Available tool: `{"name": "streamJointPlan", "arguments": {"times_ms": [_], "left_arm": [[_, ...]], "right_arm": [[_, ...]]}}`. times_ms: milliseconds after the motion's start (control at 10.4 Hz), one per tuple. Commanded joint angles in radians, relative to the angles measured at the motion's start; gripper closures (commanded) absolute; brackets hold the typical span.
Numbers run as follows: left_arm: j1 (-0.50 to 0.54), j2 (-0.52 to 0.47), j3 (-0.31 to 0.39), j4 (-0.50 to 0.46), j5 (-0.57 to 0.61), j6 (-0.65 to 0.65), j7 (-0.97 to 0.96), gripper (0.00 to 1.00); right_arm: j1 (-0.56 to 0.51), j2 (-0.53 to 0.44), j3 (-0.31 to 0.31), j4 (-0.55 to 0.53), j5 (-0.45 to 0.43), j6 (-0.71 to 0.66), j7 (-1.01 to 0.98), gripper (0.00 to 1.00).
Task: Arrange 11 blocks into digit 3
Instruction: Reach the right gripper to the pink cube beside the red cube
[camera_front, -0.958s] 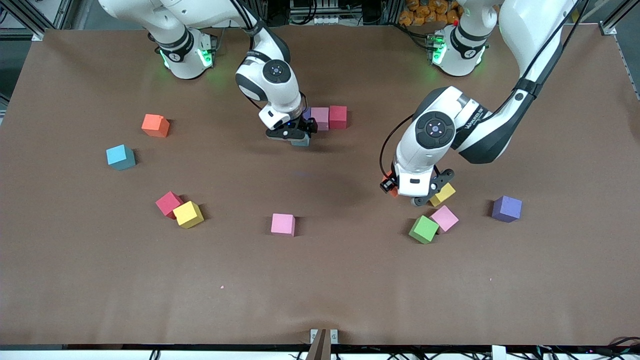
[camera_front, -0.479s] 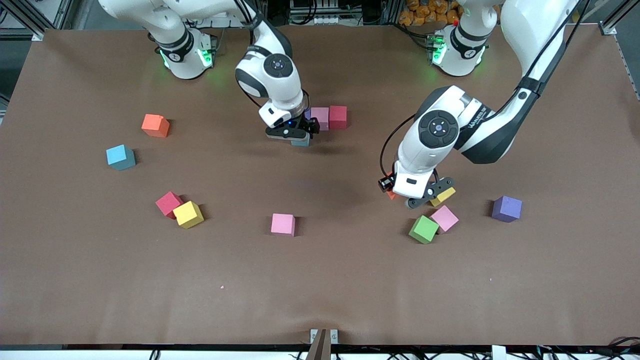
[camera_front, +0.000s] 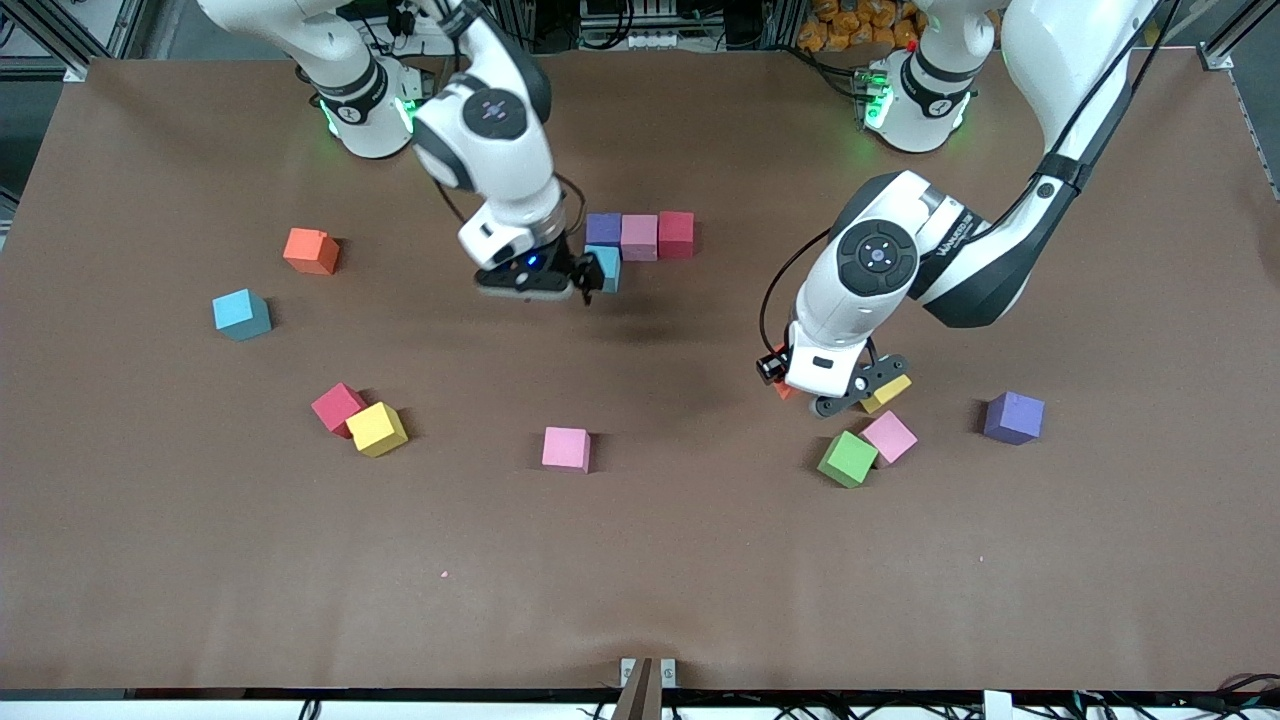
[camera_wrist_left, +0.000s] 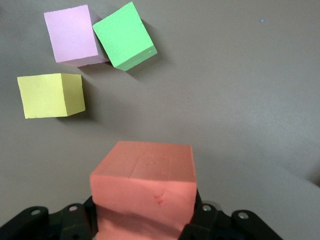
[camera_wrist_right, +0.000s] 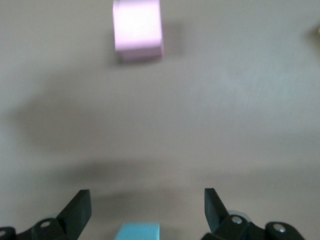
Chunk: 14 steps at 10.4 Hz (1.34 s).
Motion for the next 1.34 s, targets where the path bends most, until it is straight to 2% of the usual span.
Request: {"name": "streamJointPlan", "arguments": {"times_ms": [0, 192, 575, 766, 862, 1245], "left_arm": [[-0.011, -0.002, -0.001, 0.015, 0.011, -0.023, -0.031, 0.98], [-0.02, 0.0, -0.001, 0.015, 0.012, -0.023, -0.079, 0.98], [-0.02, 0.001, -0.001, 0.015, 0.011, -0.022, -0.1, 0.98], [-0.02, 0.0, -0.001, 0.035, 0.009, -0.023, -0.123, 0.98], [-0.02, 0.0, -0.001, 0.036, 0.002, -0.023, -0.124, 0.98], [-0.02, 0.0, -0.001, 0.036, 0.0, -0.023, -0.13, 0.98]], "right_arm": [[-0.112, 0.171, 0.021, 0.201, -0.018, -0.04, -0.13, 0.0], [-0.207, 0.257, 0.02, 0.283, -0.016, -0.039, -0.242, 0.0], [-0.204, 0.435, 0.018, 0.515, -0.07, -0.05, -0.334, 0.0], [-0.14, 0.498, 0.006, 0.619, -0.085, -0.1, -0.348, 0.0], [-0.099, 0.536, -0.02, 0.662, -0.139, -0.125, -0.373, 0.0], [-0.043, 0.615, -0.042, 0.716, -0.167, -0.122, -0.381, 0.0]]}}
